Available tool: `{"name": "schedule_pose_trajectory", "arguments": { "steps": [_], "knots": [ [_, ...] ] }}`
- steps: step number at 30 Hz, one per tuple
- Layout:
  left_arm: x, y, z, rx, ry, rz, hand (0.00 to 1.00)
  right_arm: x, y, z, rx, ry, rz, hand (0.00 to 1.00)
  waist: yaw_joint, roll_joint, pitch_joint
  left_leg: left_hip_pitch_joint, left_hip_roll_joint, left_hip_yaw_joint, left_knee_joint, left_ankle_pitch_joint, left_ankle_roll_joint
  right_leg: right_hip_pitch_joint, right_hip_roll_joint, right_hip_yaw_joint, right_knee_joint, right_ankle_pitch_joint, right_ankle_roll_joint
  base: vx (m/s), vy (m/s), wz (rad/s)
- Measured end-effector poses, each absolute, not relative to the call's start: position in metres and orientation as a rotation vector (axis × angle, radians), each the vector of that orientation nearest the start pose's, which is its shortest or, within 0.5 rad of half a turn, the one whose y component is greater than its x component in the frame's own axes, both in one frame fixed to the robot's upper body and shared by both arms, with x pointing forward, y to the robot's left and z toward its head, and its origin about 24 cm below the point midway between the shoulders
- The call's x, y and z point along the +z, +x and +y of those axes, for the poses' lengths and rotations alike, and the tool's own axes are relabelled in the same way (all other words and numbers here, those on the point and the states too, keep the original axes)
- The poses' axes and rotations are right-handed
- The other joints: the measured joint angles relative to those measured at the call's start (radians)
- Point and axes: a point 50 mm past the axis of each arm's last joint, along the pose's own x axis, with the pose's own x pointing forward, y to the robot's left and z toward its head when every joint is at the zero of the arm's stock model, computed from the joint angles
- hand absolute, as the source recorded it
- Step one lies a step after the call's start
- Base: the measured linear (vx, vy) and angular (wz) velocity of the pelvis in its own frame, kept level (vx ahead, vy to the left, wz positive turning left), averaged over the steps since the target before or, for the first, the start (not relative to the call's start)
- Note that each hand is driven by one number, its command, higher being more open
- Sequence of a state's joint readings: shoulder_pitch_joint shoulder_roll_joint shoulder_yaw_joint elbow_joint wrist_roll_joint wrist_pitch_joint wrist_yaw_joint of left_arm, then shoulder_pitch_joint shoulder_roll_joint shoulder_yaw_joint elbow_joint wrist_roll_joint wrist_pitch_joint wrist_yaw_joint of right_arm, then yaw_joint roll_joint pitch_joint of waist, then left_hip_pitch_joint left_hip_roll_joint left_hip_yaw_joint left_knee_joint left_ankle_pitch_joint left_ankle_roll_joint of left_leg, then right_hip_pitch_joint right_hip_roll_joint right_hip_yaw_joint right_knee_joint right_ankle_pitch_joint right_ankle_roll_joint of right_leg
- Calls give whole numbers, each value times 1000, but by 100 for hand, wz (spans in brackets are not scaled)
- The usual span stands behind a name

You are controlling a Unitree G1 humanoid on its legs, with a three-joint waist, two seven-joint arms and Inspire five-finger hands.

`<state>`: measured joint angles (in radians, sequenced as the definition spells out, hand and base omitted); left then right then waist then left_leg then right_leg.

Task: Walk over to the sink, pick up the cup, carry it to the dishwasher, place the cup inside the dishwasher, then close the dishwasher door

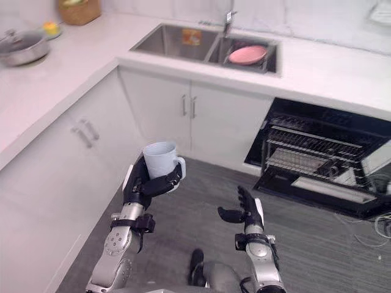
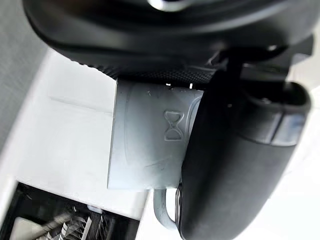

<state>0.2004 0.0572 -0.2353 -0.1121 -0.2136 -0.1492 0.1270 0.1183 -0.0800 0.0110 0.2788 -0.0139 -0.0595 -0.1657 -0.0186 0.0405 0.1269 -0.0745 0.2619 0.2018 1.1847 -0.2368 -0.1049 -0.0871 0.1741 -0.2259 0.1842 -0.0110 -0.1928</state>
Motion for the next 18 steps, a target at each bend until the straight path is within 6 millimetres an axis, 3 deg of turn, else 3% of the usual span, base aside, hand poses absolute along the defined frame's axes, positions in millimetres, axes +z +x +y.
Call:
{"name": "schedule_pose_trajectory", "arguments": {
  "steps": [2,3,5,6,9,10,11,13,15,16,17,18],
  "knots": [
    [33,209,121,-43,-201,-24,30,-19,223,-179,-186,-106,203,90,4,-6,3,-117,3,-14,-20,-43,45,92,-1,89,-50,-12,6,512,106,-112],
    [33,209,121,-39,-204,-23,30,-10,233,-177,-179,-95,158,90,10,-6,3,-176,-7,-33,-113,-69,57,133,-7,140,-68,-12,6,529,163,-130],
    [33,209,122,-37,-199,-23,30,-4,239,-175,-178,-85,128,90,28,-17,11,-215,-80,-137,-366,-77,53,200,-43,199,-73,-53,27,467,241,-139],
    [33,209,122,-36,-193,-23,30,-3,239,-178,-184,-92,122,90,26,-14,10,-217,-132,-225,-523,-61,31,227,-63,233,-69,-89,57,432,290,-102],
    [34,209,124,-24,-179,-31,30,-3,239,-183,-200,-83,124,90,17,9,3,-214,-180,-383,-786,5,7,235,-73,307,-10,-168,97,430,398,-82],
    [34,209,128,-8,-168,-31,30,-4,238,-182,-205,-61,128,90,21,10,5,-190,-185,-390,-799,100,-7,232,-74,353,48,-224,117,404,390,-112],
    [32,208,133,11,-151,-26,30,-3,239,-178,-199,-44,123,90,24,-1,3,-172,-208,-381,-775,166,11,226,-90,401,99,-275,141,406,397,-109],
    [32,208,140,37,-126,-28,30,4,237,-169,-178,-14,93,90,19,-33,-8,-188,-236,-308,-707,95,47,200,-138,449,155,-330,172,389,372,-96],
    [32,207,144,57,-116,-25,30,15,239,-159,-134,4,44,90,25,-36,-8,-178,-236,-228,-675,43,85,136,-169,430,280,-348,213,338,312,-115],
    [32,207,145,60,-106,-24,30,20,241,-148,-91,20,21,90,33,-43,-5,-144,-234,-165,-676,22,118,64,-207,370,426,-350,290,267,243,-124],
    [31,206,145,64,-93,-20,30,21,242,-138,-53,37,17,90,30,-44,-5,-93,-236,-115,-687,7,162,12,-270,267,542,-355,294,259,226,-124],
    [31,205,145,67,-87,-19,30,21,242,-134,-34,44,19,90,30,-44,-6,-58,-236,-91,-700,-1,176,-2,-304,209,574,-364,277,301,224,-112]
  ]
}}
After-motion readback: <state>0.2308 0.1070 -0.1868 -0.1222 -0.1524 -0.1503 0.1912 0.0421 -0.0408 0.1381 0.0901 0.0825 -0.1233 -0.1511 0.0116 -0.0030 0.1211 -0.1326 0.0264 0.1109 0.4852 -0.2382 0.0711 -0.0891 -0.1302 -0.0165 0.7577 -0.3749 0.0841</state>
